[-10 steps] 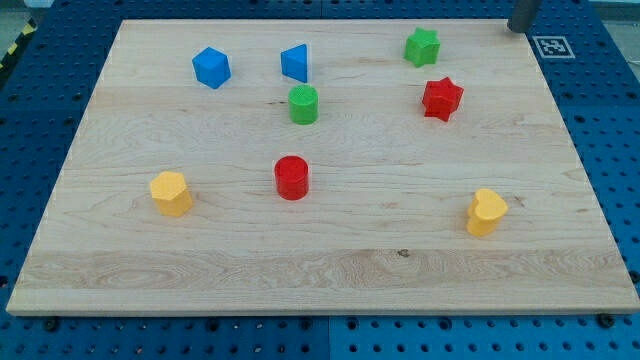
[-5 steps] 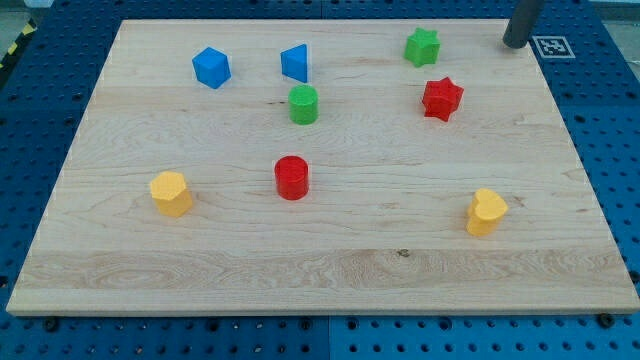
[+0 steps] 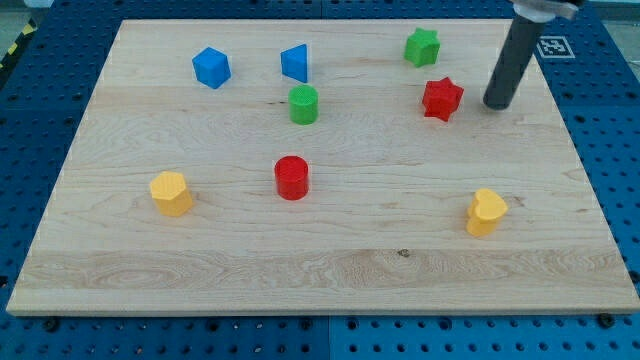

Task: Move the yellow heart closer to the red star

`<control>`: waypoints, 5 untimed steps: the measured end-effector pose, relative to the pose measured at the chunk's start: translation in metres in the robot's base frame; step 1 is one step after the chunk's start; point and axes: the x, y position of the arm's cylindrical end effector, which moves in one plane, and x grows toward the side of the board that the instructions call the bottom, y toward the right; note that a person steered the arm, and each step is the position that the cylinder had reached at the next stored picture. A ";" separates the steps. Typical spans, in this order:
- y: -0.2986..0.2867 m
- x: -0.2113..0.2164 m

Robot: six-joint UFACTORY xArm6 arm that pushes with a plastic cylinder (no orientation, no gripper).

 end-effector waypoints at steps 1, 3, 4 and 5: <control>0.010 0.036; 0.011 0.087; 0.012 0.113; 0.012 0.138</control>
